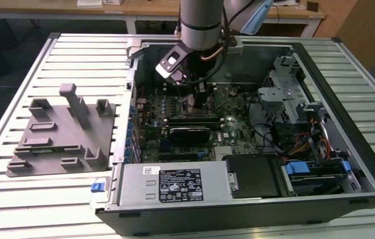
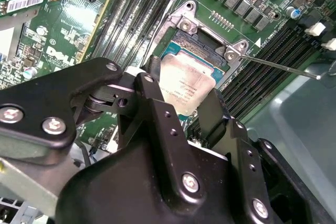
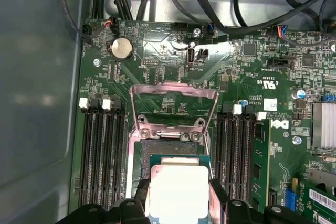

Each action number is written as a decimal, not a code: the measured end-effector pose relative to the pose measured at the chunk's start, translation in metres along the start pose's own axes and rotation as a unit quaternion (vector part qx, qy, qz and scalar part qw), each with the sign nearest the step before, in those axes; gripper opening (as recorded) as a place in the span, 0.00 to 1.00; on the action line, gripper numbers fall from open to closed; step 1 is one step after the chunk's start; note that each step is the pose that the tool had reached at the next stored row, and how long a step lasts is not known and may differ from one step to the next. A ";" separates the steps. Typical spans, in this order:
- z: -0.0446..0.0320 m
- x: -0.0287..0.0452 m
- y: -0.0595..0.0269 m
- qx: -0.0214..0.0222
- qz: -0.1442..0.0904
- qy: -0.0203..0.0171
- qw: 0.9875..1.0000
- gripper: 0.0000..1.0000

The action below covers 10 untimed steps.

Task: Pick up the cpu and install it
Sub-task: 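Place the cpu into insertion slot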

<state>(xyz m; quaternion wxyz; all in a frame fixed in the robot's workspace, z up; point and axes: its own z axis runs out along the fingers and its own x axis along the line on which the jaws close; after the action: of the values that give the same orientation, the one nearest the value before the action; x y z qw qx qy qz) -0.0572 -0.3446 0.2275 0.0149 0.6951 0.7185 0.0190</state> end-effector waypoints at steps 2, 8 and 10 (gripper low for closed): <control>0.0015 0.0003 -0.0001 0.000 0.000 0.000 1.000 0.53; 0.0069 0.0038 -0.0002 0.000 0.001 0.000 1.000 0.53; 0.0091 0.0048 -0.0003 0.000 0.001 0.000 1.000 0.53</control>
<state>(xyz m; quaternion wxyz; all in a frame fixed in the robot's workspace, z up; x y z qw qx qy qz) -0.0572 -0.3398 0.2185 0.0149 0.6960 0.7177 0.0191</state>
